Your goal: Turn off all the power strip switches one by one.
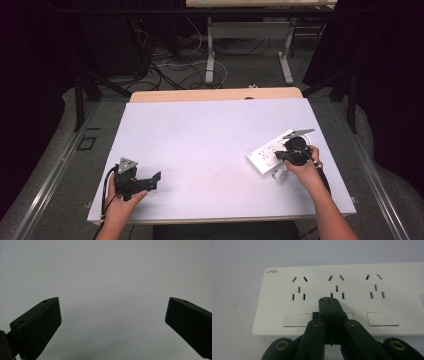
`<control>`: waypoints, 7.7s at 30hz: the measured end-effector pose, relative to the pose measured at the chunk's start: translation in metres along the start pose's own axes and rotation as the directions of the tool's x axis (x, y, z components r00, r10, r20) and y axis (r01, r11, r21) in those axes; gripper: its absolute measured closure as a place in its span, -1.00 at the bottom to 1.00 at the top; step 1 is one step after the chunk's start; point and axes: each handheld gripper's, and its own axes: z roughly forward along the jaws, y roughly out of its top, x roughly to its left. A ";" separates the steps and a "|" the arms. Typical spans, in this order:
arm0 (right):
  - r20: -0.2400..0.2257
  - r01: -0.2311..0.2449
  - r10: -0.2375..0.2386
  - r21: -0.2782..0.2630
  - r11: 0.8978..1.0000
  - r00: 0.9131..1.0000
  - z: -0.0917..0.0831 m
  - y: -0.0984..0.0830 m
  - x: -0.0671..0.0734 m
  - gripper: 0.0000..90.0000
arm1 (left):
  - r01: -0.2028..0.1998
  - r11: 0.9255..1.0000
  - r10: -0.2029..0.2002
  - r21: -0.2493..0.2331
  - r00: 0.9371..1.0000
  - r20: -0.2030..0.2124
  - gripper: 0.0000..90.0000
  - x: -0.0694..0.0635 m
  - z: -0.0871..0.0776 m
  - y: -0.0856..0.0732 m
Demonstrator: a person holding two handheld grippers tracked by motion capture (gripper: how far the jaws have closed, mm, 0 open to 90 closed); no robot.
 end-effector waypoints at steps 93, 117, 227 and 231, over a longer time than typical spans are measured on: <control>-0.067 0.116 -0.113 0.036 0.993 0.991 0.002 0.003 0.038 1.00 | 0.000 1.000 0.000 -0.003 1.000 -0.003 -0.99 0.001 -0.001 0.000; -0.075 0.111 -0.109 0.030 0.993 0.991 0.003 0.003 0.036 1.00 | 0.001 1.000 -0.001 -0.005 1.000 -0.006 -0.99 0.001 -0.001 0.000; 0.090 -0.038 0.058 -0.214 0.976 0.994 -0.065 -0.033 0.015 -1.00 | 0.006 0.999 -0.006 -0.041 1.000 0.004 -0.99 0.000 -0.006 0.001; 0.107 -0.051 0.076 -0.222 0.974 0.991 -0.069 -0.043 0.012 -1.00 | 0.004 0.999 -0.003 -0.041 1.000 0.008 -0.99 0.000 -0.006 0.001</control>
